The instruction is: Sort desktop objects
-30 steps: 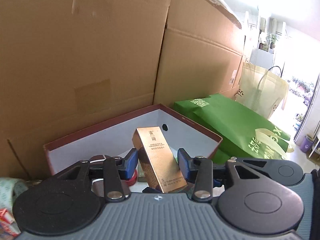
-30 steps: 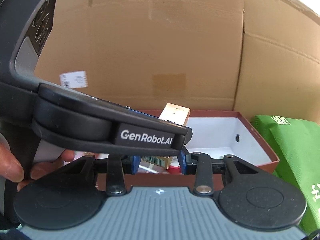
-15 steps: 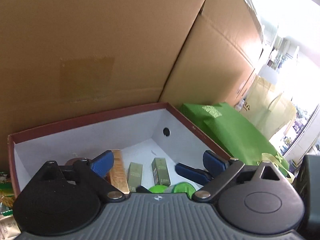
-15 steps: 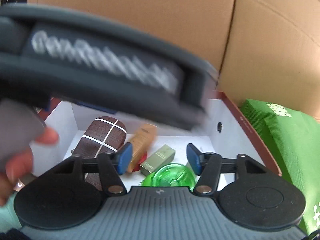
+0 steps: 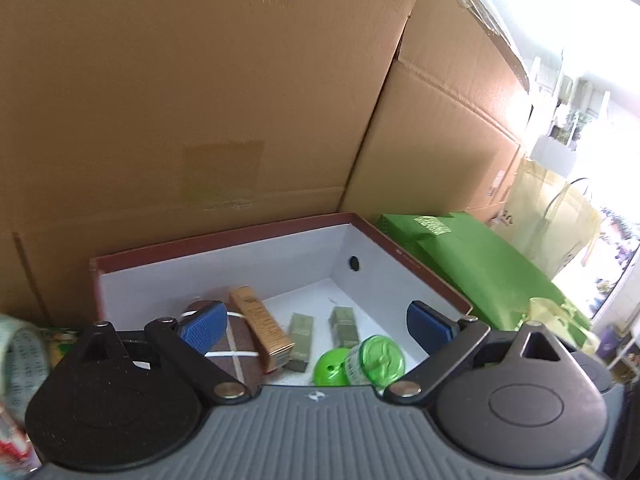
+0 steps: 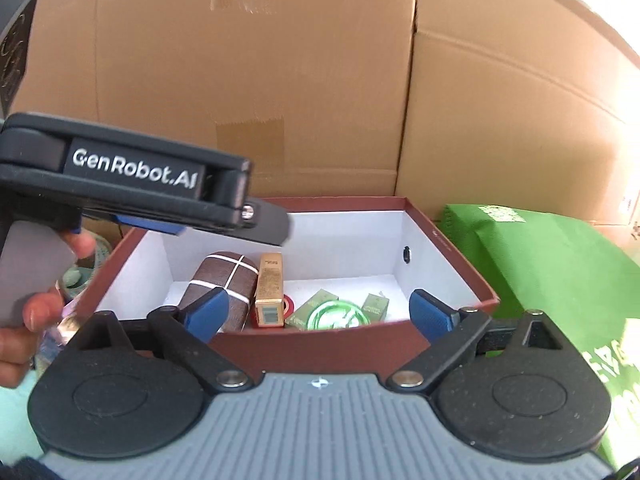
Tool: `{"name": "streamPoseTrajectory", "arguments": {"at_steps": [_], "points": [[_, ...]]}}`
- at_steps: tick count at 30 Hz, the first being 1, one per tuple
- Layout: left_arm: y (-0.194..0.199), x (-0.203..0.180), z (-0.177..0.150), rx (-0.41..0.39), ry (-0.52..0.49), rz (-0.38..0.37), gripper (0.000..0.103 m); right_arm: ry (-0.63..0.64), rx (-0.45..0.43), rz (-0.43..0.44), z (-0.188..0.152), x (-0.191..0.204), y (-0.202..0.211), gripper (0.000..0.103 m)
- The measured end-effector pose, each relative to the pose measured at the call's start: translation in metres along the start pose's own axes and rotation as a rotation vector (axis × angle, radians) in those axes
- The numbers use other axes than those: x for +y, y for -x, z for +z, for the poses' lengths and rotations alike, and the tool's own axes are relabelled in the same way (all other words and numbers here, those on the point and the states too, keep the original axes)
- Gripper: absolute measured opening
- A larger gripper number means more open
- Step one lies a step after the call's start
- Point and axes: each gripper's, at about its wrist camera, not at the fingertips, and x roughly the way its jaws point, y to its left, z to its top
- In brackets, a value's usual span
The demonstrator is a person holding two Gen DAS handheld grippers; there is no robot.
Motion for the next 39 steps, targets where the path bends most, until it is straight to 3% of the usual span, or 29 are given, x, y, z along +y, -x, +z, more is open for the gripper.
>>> {"name": "streamPoseTrajectory", "arguments": {"at_steps": [3, 12, 20, 28, 39], "points": [[0.026, -0.006, -0.010, -0.017, -0.013, 0.096, 0.100, -0.002, 0.005, -0.022, -0.001, 0.001, 0.013, 0.099], [0.089, -0.021, -0.058, -0.025, -0.012, 0.213, 0.101, -0.039, 0.036, -0.048, -0.025, 0.014, 0.049, 0.099], [0.116, -0.031, -0.087, -0.026, -0.039, 0.245, 0.101, -0.040, 0.055, -0.085, -0.043, 0.026, 0.079, 0.099], [0.130, -0.031, -0.099, -0.007, -0.038, 0.248, 0.101, -0.026, 0.121, -0.190, -0.051, 0.036, 0.081, 0.100], [0.137, -0.033, -0.101, -0.012, -0.042, 0.237, 0.101, -0.008, 0.118, -0.159, -0.049, 0.047, 0.085, 0.100]]}}
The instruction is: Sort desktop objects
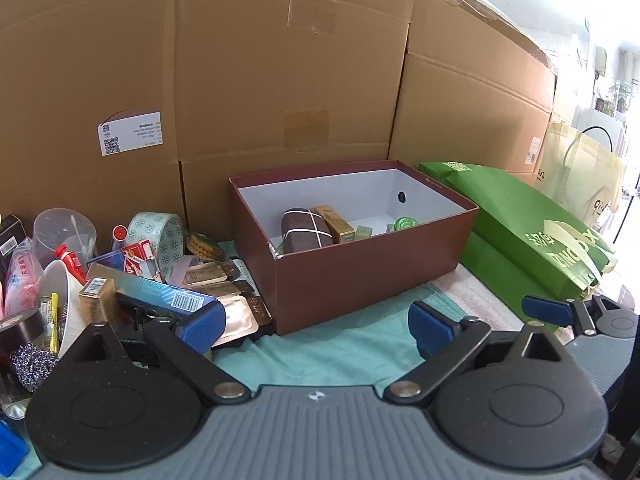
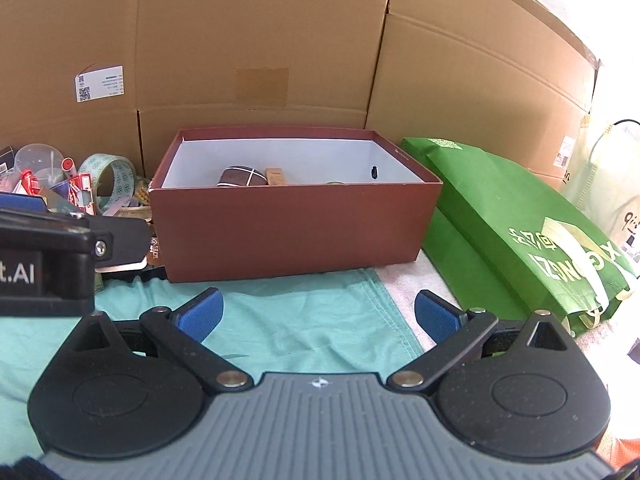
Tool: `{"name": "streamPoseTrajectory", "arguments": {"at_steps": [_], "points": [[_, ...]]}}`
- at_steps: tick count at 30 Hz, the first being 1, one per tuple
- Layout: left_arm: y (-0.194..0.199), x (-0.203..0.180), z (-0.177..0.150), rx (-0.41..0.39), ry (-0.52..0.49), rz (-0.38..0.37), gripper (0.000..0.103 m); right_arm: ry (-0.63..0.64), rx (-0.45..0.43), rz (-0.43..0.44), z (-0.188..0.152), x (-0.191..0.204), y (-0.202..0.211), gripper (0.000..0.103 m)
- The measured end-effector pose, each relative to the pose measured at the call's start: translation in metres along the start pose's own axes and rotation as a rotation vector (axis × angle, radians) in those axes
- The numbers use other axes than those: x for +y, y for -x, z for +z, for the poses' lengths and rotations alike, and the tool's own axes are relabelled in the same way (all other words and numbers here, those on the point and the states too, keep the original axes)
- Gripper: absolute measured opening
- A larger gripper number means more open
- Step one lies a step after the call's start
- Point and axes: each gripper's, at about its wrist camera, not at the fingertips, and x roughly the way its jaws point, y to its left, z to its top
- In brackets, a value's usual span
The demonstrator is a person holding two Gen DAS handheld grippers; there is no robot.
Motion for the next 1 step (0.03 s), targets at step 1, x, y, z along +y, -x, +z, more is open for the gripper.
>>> {"name": "streamPoseTrajectory", "arguments": {"at_steps": [1], "points": [[0.0002, -0.0002, -0.0002, 0.001, 0.000, -0.001, 0.101, 0.000, 0.001, 0.001, -0.0001, 0.0003, 0.0000, 0.100]]}}
